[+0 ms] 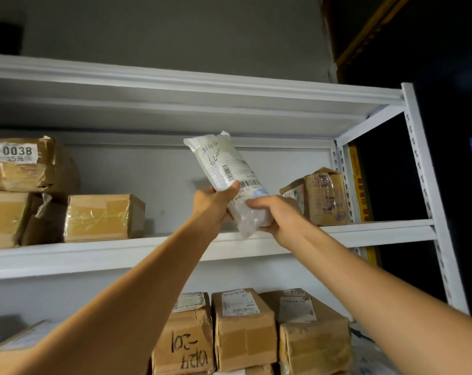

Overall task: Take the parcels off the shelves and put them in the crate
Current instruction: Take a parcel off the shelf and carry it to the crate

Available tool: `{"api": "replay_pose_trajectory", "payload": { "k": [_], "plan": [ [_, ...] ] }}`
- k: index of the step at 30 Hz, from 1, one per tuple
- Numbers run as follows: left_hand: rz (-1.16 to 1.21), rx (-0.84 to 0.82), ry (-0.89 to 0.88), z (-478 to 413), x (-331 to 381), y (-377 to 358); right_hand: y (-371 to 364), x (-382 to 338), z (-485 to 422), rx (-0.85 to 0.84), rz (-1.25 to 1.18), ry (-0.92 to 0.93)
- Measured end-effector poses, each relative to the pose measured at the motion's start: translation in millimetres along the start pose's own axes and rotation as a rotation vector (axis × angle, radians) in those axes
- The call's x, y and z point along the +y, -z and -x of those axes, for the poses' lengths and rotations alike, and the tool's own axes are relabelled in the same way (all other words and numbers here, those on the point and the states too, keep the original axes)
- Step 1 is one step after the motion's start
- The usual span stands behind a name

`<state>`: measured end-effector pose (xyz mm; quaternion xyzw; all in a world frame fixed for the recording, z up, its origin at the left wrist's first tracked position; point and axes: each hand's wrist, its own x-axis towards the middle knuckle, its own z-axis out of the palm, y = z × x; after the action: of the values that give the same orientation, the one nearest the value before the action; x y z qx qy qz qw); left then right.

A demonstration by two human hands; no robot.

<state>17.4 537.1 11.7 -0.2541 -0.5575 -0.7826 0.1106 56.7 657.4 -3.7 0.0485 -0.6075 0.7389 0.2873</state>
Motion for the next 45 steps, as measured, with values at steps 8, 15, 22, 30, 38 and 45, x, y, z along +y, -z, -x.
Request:
{"api": "replay_pose_trajectory", "payload": {
  "k": [8,15,22,30,38,45],
  "plan": [
    [-0.109,-0.038,-0.070,14.4,-3.5,18.2,3.4,-2.4,4.3,-0.035,0.612,0.501],
    [-0.022,-0.007,-0.056,24.8,2.8,15.7,-7.9,4.7,10.1,-0.027,0.647,0.698],
    [-0.081,-0.151,-0.054,31.0,25.1,17.0,-1.4,-22.0,4.9,-0.271,0.494,0.288],
    [-0.188,-0.229,-0.173,20.3,35.7,26.3,-27.2,-38.1,-33.3,1.331,0.101,-0.456],
    [-0.094,-0.141,-0.015,19.6,31.3,19.6,-17.5,-22.4,14.5,-0.060,0.447,0.541],
    [-0.014,-0.094,-0.048,0.2,36.0,50.9,-6.5,-25.7,17.3,-0.450,-0.003,0.274]
  ]
}}
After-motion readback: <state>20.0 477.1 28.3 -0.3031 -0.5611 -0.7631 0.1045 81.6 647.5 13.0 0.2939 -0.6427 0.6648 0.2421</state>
